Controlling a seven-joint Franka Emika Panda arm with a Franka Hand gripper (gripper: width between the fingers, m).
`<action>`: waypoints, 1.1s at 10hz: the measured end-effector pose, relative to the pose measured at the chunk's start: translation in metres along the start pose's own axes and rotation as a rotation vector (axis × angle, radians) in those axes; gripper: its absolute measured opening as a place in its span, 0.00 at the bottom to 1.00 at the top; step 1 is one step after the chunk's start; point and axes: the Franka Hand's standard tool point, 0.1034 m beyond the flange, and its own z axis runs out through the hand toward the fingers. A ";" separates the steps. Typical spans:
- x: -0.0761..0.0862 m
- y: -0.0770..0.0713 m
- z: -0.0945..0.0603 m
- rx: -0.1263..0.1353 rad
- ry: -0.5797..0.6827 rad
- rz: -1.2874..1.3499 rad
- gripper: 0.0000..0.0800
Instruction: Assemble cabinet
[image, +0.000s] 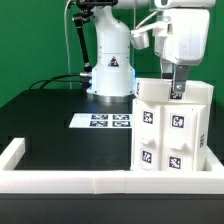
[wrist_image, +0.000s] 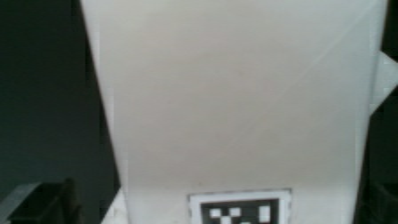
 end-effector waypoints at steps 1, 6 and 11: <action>-0.001 0.000 0.000 0.001 0.000 0.001 0.83; -0.007 -0.001 0.001 0.010 0.002 0.291 0.69; -0.005 -0.002 0.002 0.013 0.000 0.796 0.69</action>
Offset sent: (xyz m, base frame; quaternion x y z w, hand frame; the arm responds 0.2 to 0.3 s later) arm -0.0003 -0.0085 0.0042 0.0311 0.0268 0.0741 0.9964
